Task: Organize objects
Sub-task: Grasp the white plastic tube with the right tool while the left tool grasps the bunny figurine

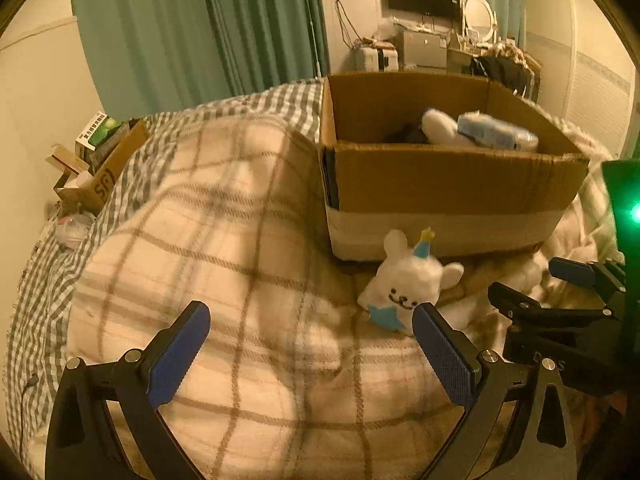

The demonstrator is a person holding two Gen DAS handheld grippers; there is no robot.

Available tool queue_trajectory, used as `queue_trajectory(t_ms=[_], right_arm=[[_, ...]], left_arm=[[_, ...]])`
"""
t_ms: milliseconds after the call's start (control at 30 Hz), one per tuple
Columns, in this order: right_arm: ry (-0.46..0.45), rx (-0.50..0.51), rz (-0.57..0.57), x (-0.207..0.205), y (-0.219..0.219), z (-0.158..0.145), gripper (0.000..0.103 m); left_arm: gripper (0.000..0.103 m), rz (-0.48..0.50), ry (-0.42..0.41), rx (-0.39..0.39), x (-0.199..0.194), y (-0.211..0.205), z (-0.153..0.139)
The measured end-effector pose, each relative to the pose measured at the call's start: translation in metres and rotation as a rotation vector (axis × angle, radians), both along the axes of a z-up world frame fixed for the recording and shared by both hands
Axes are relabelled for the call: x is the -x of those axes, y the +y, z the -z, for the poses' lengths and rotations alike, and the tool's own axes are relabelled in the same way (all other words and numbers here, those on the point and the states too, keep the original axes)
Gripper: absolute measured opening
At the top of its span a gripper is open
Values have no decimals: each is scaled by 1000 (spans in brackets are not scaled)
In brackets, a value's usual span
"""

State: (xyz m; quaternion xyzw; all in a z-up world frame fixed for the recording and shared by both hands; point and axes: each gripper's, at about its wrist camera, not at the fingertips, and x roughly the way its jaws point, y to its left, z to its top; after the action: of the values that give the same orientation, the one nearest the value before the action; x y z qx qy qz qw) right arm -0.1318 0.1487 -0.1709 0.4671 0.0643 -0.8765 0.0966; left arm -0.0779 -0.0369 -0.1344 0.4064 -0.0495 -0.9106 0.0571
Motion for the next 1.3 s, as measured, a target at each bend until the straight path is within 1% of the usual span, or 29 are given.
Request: queue_trajectory(t_ms=[67,200,267,333,433,600,700,800,867,933,967,1000,1033,1100,1167,1233,1300], right_arm=[[-19,5,-6,2,1,5,75],[-29,4,-34,-1,-1,6,53],[-25,-4,-40,-4,0,5,44],[-26,2,-44,-8,2,3,27],[-6,37,-42,-17,10,-8,18],[57,108,-18,-30,30,-33,16],[73,124,-10,-33,35,-39,16],[76,116,-2,-25,33,-37,14],[68,134,4,-23,31,-36,14],[67,130,7,-16,30,-34,14],[68,126,8,-14,27,-34,14],[68,124,8,-14,27,-33,14],[68,121,8,-14,27,-32,14],[67,121,7,-14,26,-33,14],[71,121,3,-14,24,-34,14],[75,112,-6,-17,24,-37,14],[75,93,-15,-22,23,-39,14]], left_arm=[[103,-2,-15,-4,0,-1,4],[103,-5,-29,-41,-1,-2,6],[103,-5,-30,-48,-3,-1,7],[103,-5,-43,-54,-2,1,8],[103,6,-59,-55,2,7,6],[103,65,-49,-14,15,29,-2],[103,139,-36,41,26,47,1],[102,165,-68,62,39,55,12],[93,175,-88,39,45,55,19],[73,175,-105,18,50,52,26],[66,178,-119,9,52,51,31],[51,178,-128,2,53,50,34],[48,170,-130,0,53,47,37],[48,157,-116,-39,49,39,34],[48,141,-91,-55,42,34,27],[47,131,-73,-65,34,31,19],[47,120,-82,-54,27,30,12]])
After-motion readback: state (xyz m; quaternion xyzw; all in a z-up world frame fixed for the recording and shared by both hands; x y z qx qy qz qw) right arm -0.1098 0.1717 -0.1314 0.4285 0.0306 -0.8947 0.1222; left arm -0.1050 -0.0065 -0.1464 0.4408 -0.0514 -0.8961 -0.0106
